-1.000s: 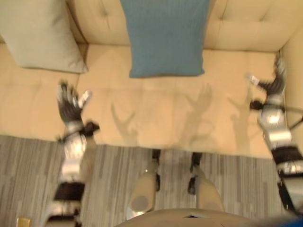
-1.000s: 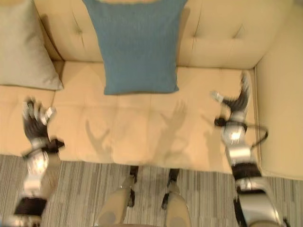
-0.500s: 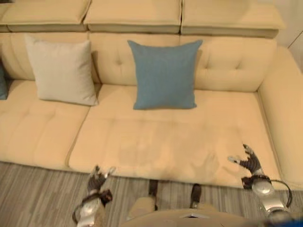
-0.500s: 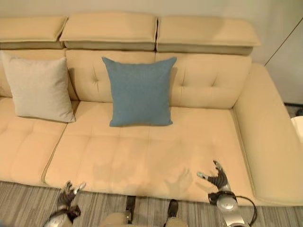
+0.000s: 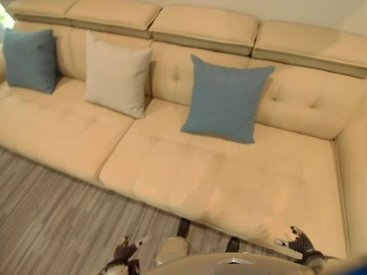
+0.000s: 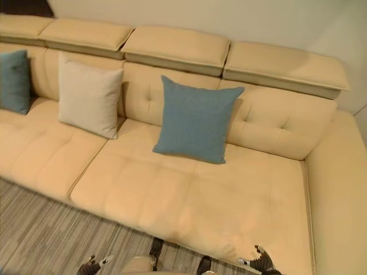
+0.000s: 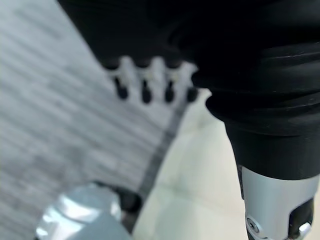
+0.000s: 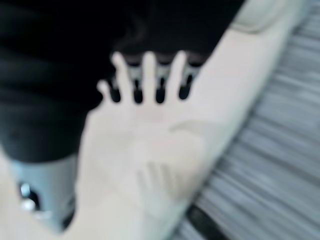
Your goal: Pick up all the scattered cushions and arrange them neatly on the sofa.
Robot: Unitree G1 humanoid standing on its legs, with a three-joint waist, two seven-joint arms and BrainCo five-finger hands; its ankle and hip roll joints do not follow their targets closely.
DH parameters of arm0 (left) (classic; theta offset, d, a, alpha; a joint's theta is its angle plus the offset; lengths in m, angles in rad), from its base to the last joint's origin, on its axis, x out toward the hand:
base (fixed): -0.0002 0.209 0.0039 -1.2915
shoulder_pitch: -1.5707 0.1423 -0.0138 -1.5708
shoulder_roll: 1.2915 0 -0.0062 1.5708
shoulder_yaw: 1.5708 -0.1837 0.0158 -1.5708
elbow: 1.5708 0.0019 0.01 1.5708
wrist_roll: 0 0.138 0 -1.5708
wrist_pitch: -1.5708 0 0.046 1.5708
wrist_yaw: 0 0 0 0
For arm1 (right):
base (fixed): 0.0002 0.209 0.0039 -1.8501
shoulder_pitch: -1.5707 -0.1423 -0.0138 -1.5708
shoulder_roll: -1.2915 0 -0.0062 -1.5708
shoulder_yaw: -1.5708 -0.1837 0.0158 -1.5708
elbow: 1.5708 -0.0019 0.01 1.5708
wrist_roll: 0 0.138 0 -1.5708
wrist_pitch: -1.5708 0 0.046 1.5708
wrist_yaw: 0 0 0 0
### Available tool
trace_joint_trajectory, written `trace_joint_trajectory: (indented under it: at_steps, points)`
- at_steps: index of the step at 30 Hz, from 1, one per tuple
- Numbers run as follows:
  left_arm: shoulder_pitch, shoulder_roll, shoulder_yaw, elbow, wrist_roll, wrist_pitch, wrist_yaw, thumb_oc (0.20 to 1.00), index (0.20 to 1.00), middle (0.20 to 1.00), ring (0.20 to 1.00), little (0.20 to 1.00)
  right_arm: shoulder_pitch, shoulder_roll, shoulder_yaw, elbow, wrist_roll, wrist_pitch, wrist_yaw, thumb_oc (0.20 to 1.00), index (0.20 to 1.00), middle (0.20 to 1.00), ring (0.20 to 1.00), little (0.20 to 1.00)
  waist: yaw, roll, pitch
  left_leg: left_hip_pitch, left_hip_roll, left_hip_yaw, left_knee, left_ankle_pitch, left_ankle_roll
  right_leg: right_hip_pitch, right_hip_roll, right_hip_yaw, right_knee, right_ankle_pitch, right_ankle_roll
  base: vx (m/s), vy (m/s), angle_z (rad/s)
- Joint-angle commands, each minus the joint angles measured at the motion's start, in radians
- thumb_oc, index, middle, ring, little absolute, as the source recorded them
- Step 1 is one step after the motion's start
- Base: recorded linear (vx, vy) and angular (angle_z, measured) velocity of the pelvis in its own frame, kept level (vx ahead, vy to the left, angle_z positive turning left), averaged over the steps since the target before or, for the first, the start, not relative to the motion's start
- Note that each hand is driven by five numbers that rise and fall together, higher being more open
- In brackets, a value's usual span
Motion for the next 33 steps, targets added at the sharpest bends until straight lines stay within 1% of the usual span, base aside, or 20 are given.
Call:
trace_joint_trajectory:
  at_steps: [1,2,3,4,5,6,7,10,12,14,15,16,17,18,20,22,23,25,30,33]
  points:
    - [-0.048,0.021,0.001,0.005,0.045,-0.017,0.001,1.0,1.0,1.0,1.0,1.0,-0.028,-0.016,-0.004,-0.011,0.022,0.005,-0.009,1.0,1.0,1.0,1.0,1.0,-0.023,-0.082,0.02,0.088,-0.058,0.017,0.208,-0.039,0.066,0.006,-0.098,0.007,-0.031,0.069,0.104,-0.11,0.048,0.03]
    - [-0.046,0.019,-0.002,0.007,0.051,-0.017,0.001,1.0,1.0,1.0,1.0,1.0,-0.032,-0.016,0.001,0.003,0.017,0.009,-0.003,1.0,1.0,1.0,1.0,1.0,-0.025,-0.079,0.016,0.123,-0.064,0.009,0.222,-0.063,0.067,0.006,-0.097,0.017,-0.031,0.078,0.105,-0.08,0.087,0.03]
    - [-0.046,0.015,-0.004,0.013,0.056,-0.015,-0.003,1.0,1.0,1.0,1.0,1.0,-0.034,-0.01,0.01,0.018,0.0,0.017,-0.001,1.0,1.0,1.0,1.0,1.0,-0.031,-0.075,0.007,0.147,-0.073,-0.002,0.212,-0.071,0.068,-0.003,-0.101,0.018,-0.028,0.085,0.111,-0.03,0.107,-0.06]
    - [-0.049,0.011,-0.006,0.017,0.054,-0.012,-0.004,1.0,1.0,1.0,1.0,1.0,-0.038,-0.005,0.015,0.021,-0.006,0.021,0.002,1.0,1.0,1.0,1.0,1.0,-0.04,-0.068,0.001,0.177,-0.069,0.006,0.18,-0.087,0.073,-0.009,-0.098,0.024,-0.022,0.089,0.115,-0.07,0.164,-0.11]
    - [-0.05,0.001,-0.016,0.015,0.059,-0.008,-0.006,1.0,1.0,1.0,1.0,1.0,-0.044,0.001,0.01,0.037,0.007,0.028,0.005,1.0,1.0,1.0,1.0,1.0,-0.049,-0.059,0.0,0.204,-0.078,0.024,0.129,-0.114,0.088,-0.023,-0.104,0.041,-0.014,0.108,0.127,-0.05,0.121,0.03]
    - [-0.05,0.001,-0.016,0.015,0.059,-0.008,-0.006,1.0,1.0,1.0,1.0,1.0,-0.044,0.001,0.01,0.037,0.007,0.028,0.005,1.0,1.0,1.0,1.0,1.0,-0.048,-0.059,0.0,0.204,-0.078,0.024,0.129,-0.114,0.088,-0.023,-0.104,0.041,-0.014,0.109,0.127,-0.12,0.268,-0.09]
    - [-0.064,-0.009,-0.031,0.014,0.059,-0.005,-0.014,1.0,1.0,1.0,1.0,1.0,-0.055,0.009,0.009,0.049,-0.003,0.039,0.002,1.0,1.0,1.0,1.0,1.0,-0.053,-0.057,0.0,0.232,-0.113,0.027,0.075,-0.155,0.121,-0.045,-0.131,0.06,0.005,0.134,0.141,-0.12,0.249,-0.24]
    - [-0.07,-0.014,-0.039,0.014,0.058,-0.008,-0.015,1.0,1.0,1.0,1.0,1.0,-0.063,0.023,0.005,0.057,0.003,0.043,0.005,1.0,1.0,1.0,1.0,1.0,-0.052,-0.062,0.013,0.232,-0.149,0.021,0.062,-0.162,0.146,-0.083,-0.161,0.077,0.018,0.178,0.164,-0.16,0.223,-0.37]
    - [-0.079,-0.013,-0.035,0.008,0.043,-0.01,-0.013,1.0,1.0,1.0,1.0,1.0,-0.069,0.041,0.005,0.053,0.013,0.044,0.004,1.0,1.0,1.0,1.0,1.0,-0.051,-0.062,0.023,0.225,-0.155,0.025,0.06,-0.155,0.157,-0.115,-0.18,0.086,0.04,0.193,0.18,-0.2,0.119,-0.4]
    - [-0.088,-0.003,-0.038,0.004,0.035,-0.01,-0.009,1.0,1.0,1.0,1.0,1.0,-0.069,0.065,0.018,0.051,0.022,0.046,0.011,1.0,1.0,1.0,1.0,1.0,-0.051,-0.058,0.035,0.198,-0.151,0.032,0.072,-0.138,0.171,-0.13,-0.159,0.127,0.137,0.136,0.164,-0.19,0.053,-0.24]
    - [-0.088,-0.002,-0.038,0.004,0.035,-0.01,-0.009,1.0,1.0,1.0,1.0,1.0,-0.069,0.065,0.018,0.051,0.022,0.046,0.011,1.0,1.0,1.0,1.0,1.0,-0.049,-0.058,0.035,0.199,-0.151,0.033,0.073,-0.139,0.171,-0.131,-0.16,0.128,0.141,0.134,0.164,-0.13,0.036,-0.12]
    - [-0.084,-0.001,-0.047,0.004,0.037,-0.008,-0.012,1.0,1.0,1.0,1.0,1.0,-0.056,0.077,0.022,0.069,0.023,0.048,0.021,1.0,1.0,1.0,1.0,1.0,-0.035,-0.052,0.028,0.19,-0.149,0.034,0.079,-0.134,0.181,-0.1,-0.139,0.124,0.197,0.08,0.148,-0.07,0.021,-0.06]
    - [-0.084,-0.001,-0.047,0.004,0.036,-0.008,-0.012,1.0,1.0,1.0,1.0,1.0,-0.056,0.077,0.022,0.069,0.023,0.048,0.021,1.0,1.0,1.0,1.0,1.0,-0.036,-0.053,0.026,0.186,-0.15,0.033,0.079,-0.132,0.181,-0.103,-0.14,0.123,0.197,0.081,0.148,-0.07,-0.001,-0.02]
    - [-0.077,0.001,-0.051,0.003,0.039,-0.005,-0.018,1.0,1.0,1.0,1.0,1.0,-0.045,0.084,0.022,0.084,0.022,0.05,0.023,1.0,1.0,1.0,1.0,1.0,-0.02,-0.057,0.012,0.184,-0.15,0.036,0.079,-0.13,0.18,-0.074,-0.135,0.106,0.18,0.066,0.143,-0.03,-0.037,-0.08]
    - [-0.068,0.001,-0.052,0.007,0.041,-0.008,-0.016,1.0,1.0,1.0,1.0,1.0,-0.049,0.087,0.035,0.072,0.014,0.049,0.018,1.0,1.0,1.0,1.0,1.0,-0.009,-0.061,0.005,0.19,-0.144,0.04,0.055,-0.115,0.173,-0.057,-0.129,0.09,0.134,0.072,0.141,-0.04,-0.077,-0.17]
    - [-0.061,0.001,-0.049,0.007,0.039,-0.009,-0.023,1.0,1.0,1.0,1.0,1.0,-0.048,0.083,0.039,0.073,0.01,0.049,0.02,1.0,1.0,1.0,1.0,1.0,0.0,-0.065,-0.013,0.191,-0.135,0.057,0.026,-0.104,0.167,-0.028,-0.128,0.079,0.077,0.079,0.15,-0.01,-0.126,-0.27]
    - [-0.055,-0.001,-0.051,0.007,0.042,-0.01,-0.028,1.0,1.0,1.0,1.0,1.0,-0.051,0.078,0.036,0.07,0.026,0.047,0.022,1.0,1.0,1.0,1.0,1.0,-0.002,-0.067,-0.026,0.195,-0.129,0.068,-0.002,-0.089,0.162,-0.007,-0.118,0.077,0.026,0.084,0.15,0.0,-0.134,-0.29]
    - [-0.057,-0.005,-0.049,0.004,0.033,-0.008,-0.031,1.0,1.0,1.0,1.0,1.0,-0.048,0.079,0.032,0.069,0.047,0.044,0.021,1.0,1.0,1.0,1.0,1.0,-0.007,-0.068,-0.035,0.201,-0.117,0.067,-0.029,-0.063,0.149,0.014,-0.104,0.074,-0.003,0.084,0.147,-0.02,-0.148,-0.15]
    - [-0.06,-0.01,-0.051,0.005,0.013,-0.006,-0.048,1.0,1.0,1.0,1.0,1.0,-0.041,0.085,0.023,0.086,0.078,0.044,0.024,1.0,1.0,1.0,1.0,1.0,-0.011,-0.067,-0.045,0.209,-0.106,0.055,-0.046,-0.05,0.138,0.044,-0.095,0.046,-0.025,0.079,0.143,-0.03,-0.078,0.12]
    - [-0.062,-0.012,-0.052,0.01,0.015,-0.004,-0.049,1.0,1.0,1.0,1.0,1.0,-0.038,0.088,0.024,0.096,0.075,0.045,0.025,1.0,1.0,1.0,1.0,1.0,-0.011,-0.068,-0.048,0.212,-0.102,0.052,-0.046,-0.048,0.134,0.053,-0.091,0.042,-0.03,0.075,0.14,-0.01,-0.047,0.06]
